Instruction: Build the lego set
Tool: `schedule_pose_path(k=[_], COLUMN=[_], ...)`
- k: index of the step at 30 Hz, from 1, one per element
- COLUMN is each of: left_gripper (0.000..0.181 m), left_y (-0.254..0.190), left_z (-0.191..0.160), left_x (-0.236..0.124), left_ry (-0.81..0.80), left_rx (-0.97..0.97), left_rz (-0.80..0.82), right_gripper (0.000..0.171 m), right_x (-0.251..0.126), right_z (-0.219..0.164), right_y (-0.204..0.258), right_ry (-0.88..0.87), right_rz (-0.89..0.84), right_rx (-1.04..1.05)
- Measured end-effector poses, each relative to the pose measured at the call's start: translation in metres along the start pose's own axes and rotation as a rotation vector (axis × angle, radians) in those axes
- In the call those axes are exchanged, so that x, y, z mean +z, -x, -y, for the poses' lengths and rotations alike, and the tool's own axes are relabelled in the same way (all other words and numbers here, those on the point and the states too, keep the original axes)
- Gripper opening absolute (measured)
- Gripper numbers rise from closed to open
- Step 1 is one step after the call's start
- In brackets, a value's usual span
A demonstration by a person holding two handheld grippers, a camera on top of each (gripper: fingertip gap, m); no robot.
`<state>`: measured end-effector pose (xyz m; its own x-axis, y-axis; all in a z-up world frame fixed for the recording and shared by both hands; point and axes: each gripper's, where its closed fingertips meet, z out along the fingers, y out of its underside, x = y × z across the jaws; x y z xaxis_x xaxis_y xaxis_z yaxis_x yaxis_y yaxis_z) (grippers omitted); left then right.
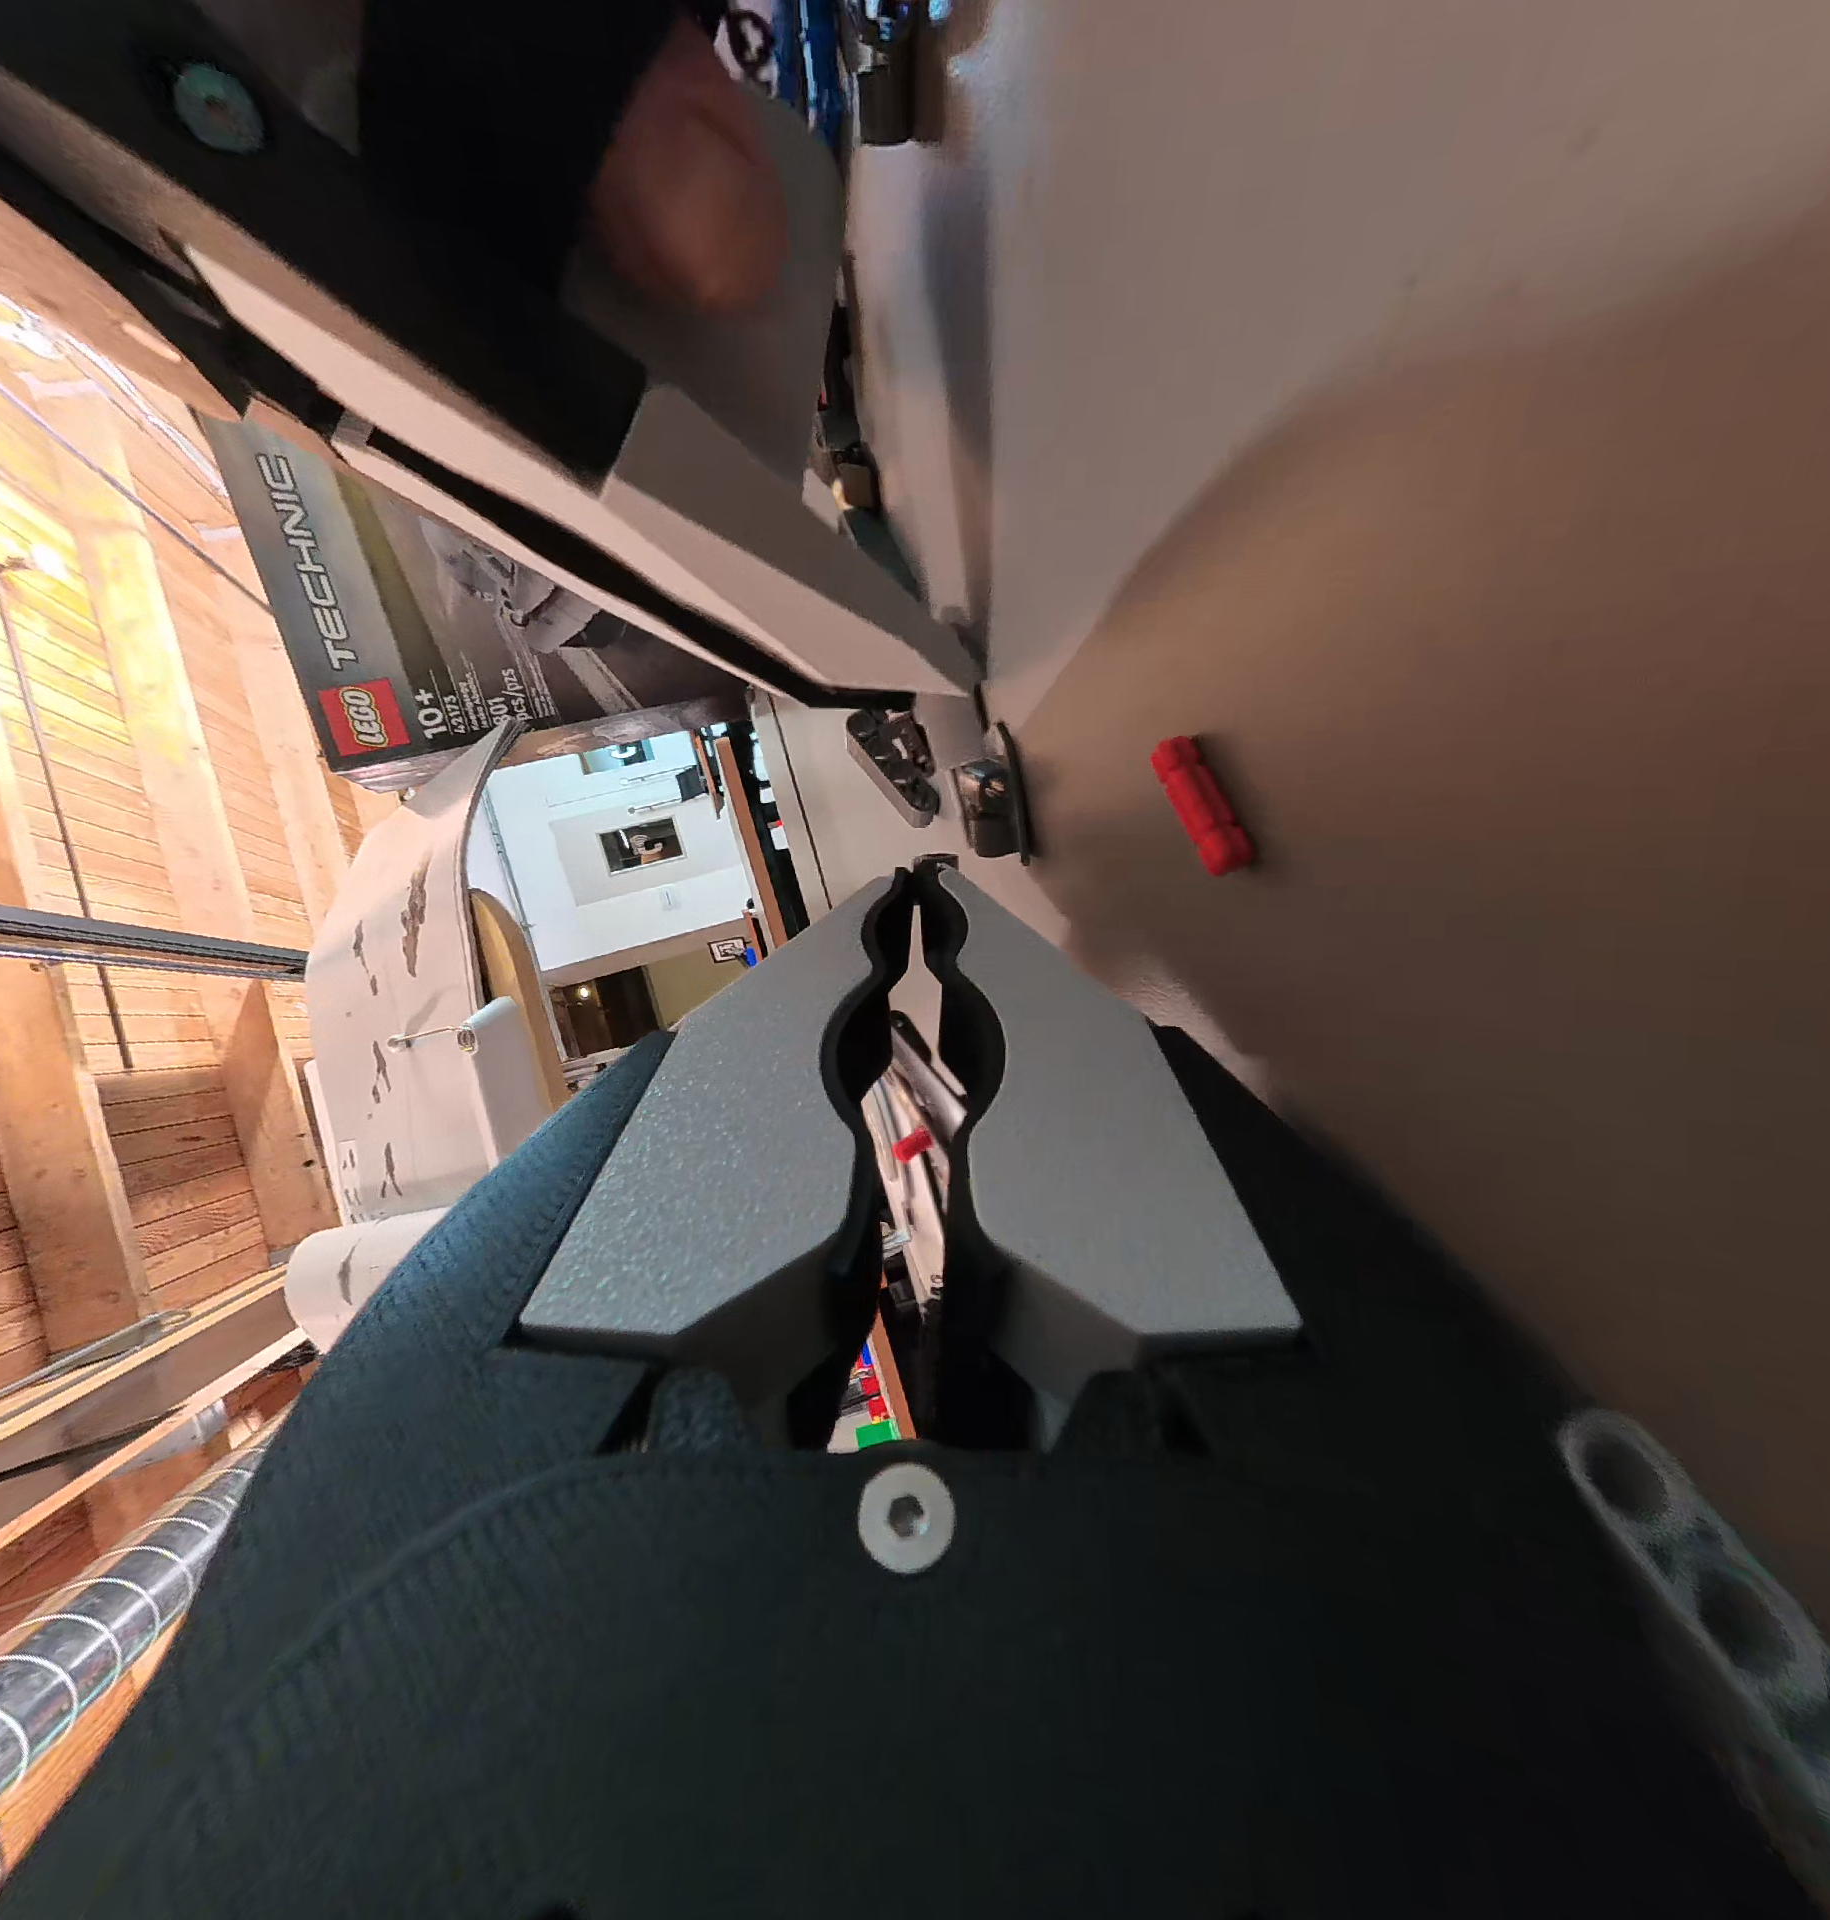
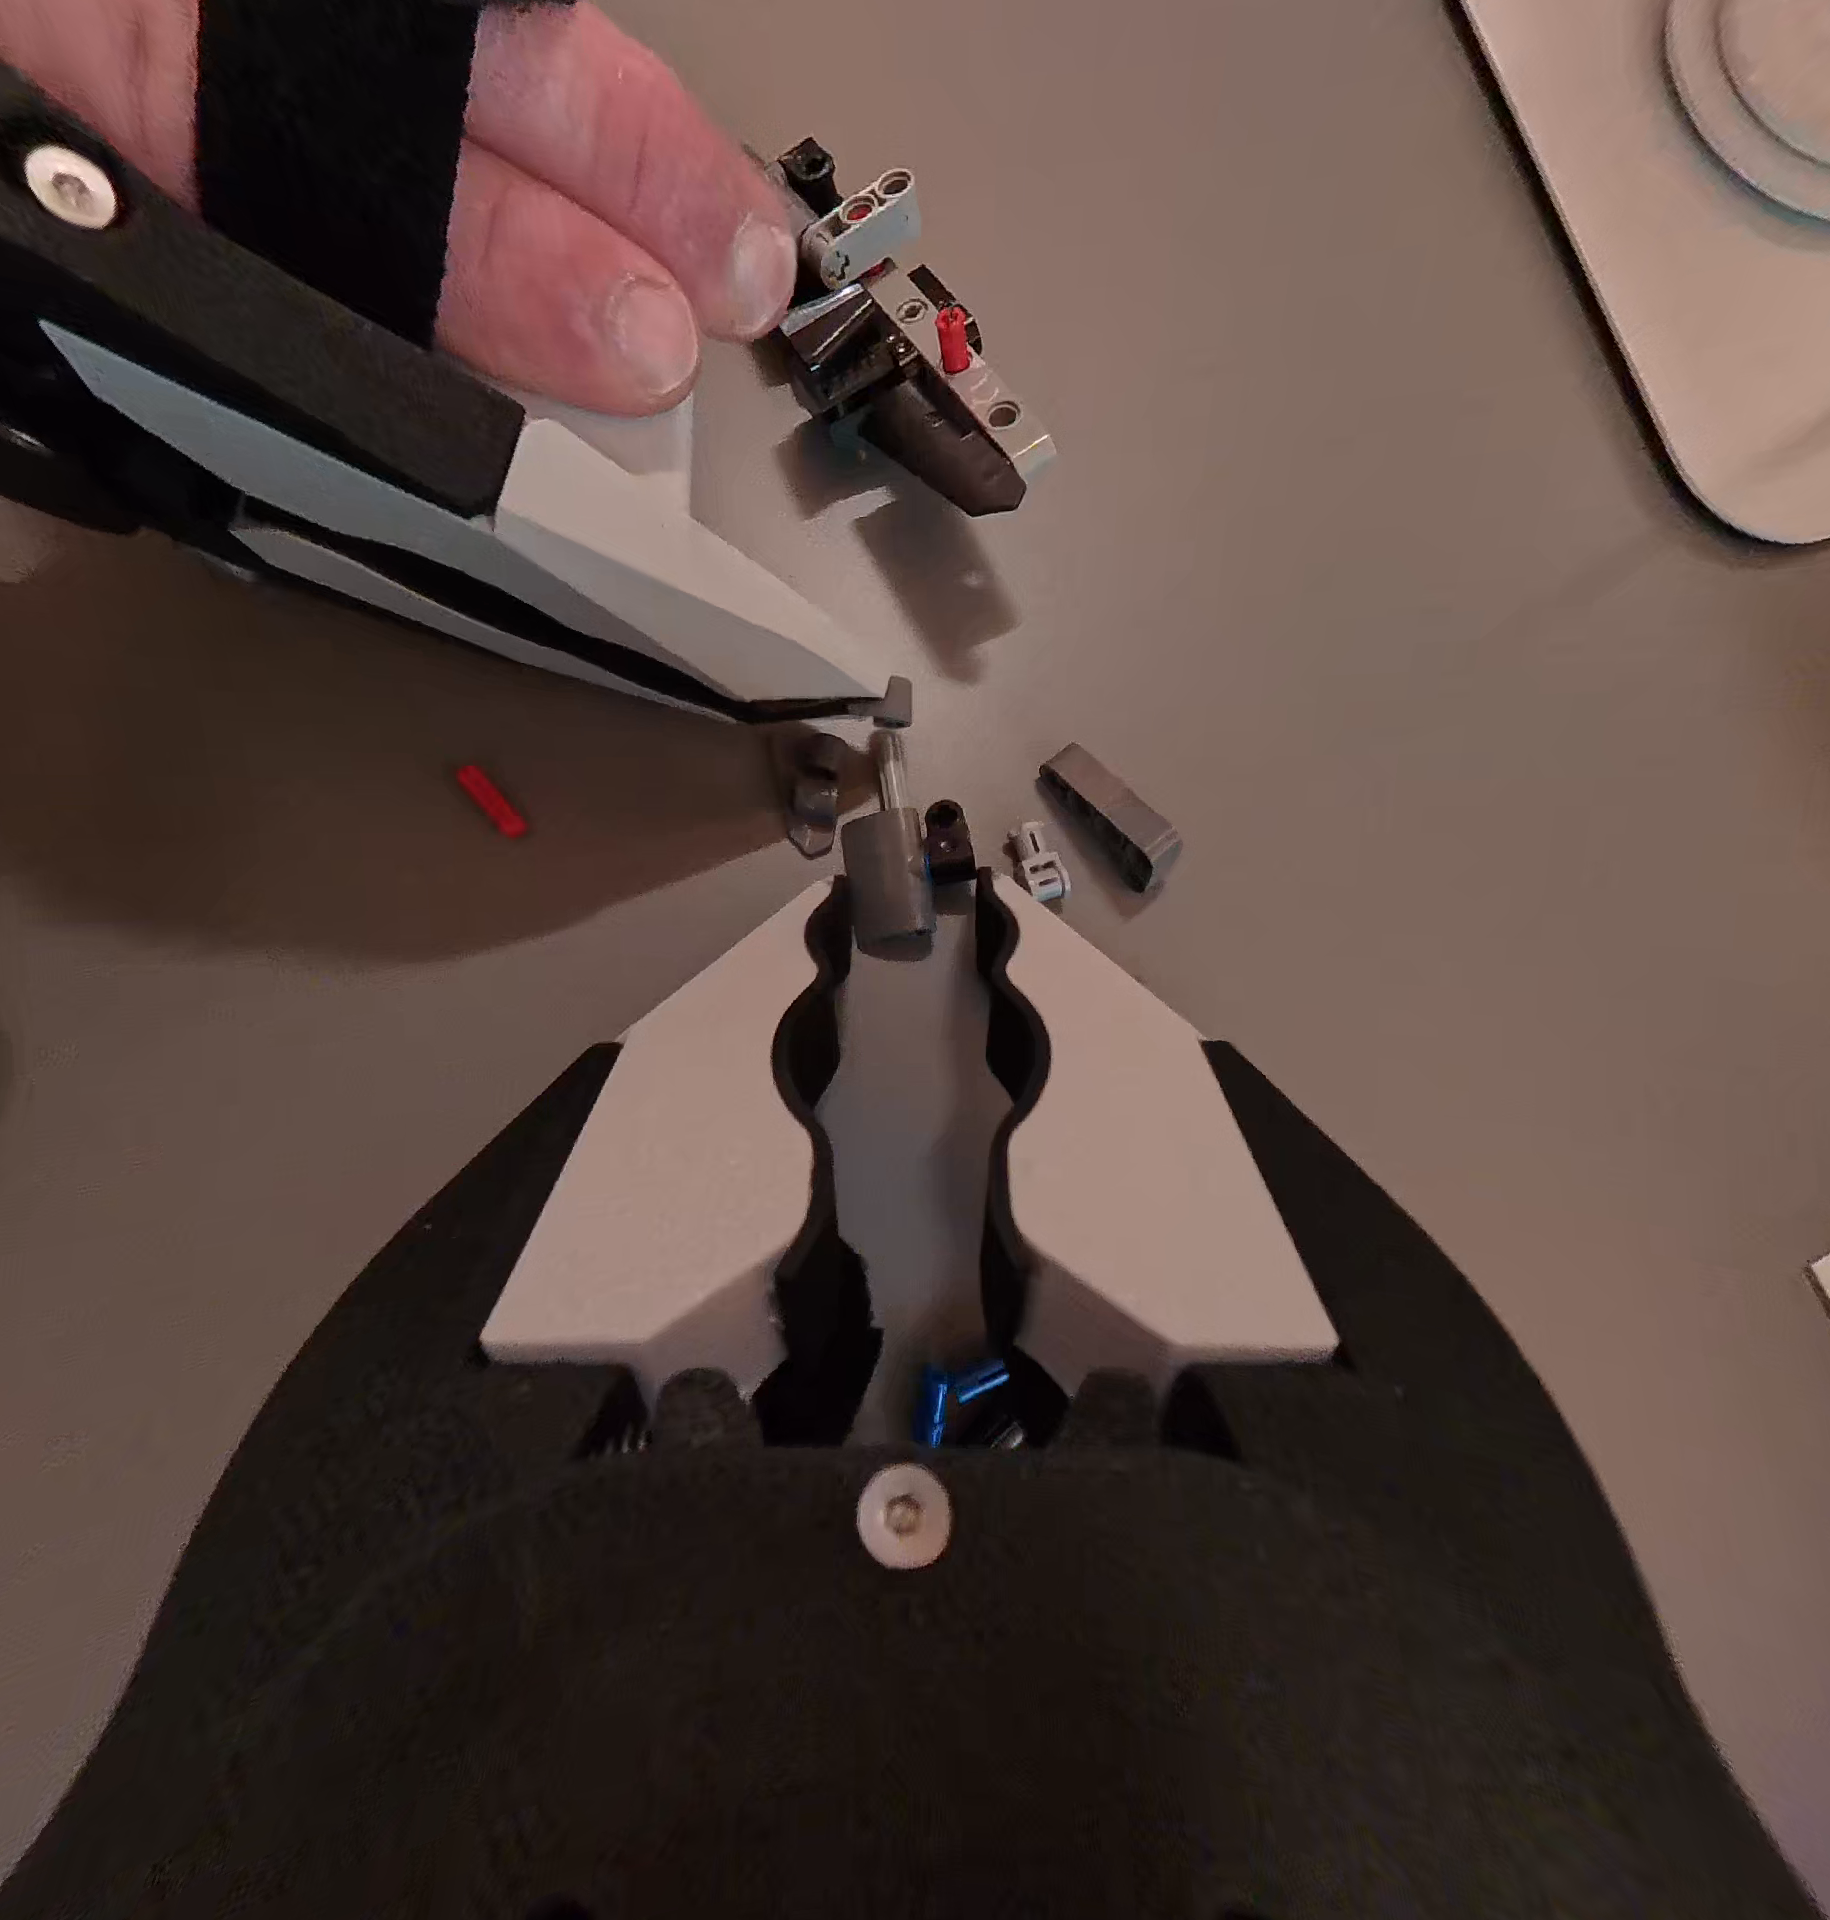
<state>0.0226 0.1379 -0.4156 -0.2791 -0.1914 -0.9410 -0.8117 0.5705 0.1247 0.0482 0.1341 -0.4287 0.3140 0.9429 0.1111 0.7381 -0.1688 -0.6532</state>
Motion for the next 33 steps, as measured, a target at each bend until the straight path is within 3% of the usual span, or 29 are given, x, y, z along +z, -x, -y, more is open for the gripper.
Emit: schedule_pose_path(k=[17,21,33], left_gripper=[0.000,0.000,0.000], left_y=[-0.0021,-0.0018,-0.0013], left_z=[-0.0027,-0.0024,-0.0019], left_x=[0.0009,0.0012,0.0049], left_ry=[0.005,0.004,0.004], left_rx=[-0.026,-0.027,-0.038], left_rz=[-0.003,-0.006,-0.009], right_gripper=[0.024,0.014,0.005], right_x=[-0.0038,-0.0029,-0.0079], right_z=[-0.0060,-0.0052,-0.0029], right_y=[-0.0028,-0.0012,-0.0013], right_ry=[0.024,0.014,-0.019], right_rz=[-0.003,-0.005,0.119], right_rx=[0.075,0.068,0.191])
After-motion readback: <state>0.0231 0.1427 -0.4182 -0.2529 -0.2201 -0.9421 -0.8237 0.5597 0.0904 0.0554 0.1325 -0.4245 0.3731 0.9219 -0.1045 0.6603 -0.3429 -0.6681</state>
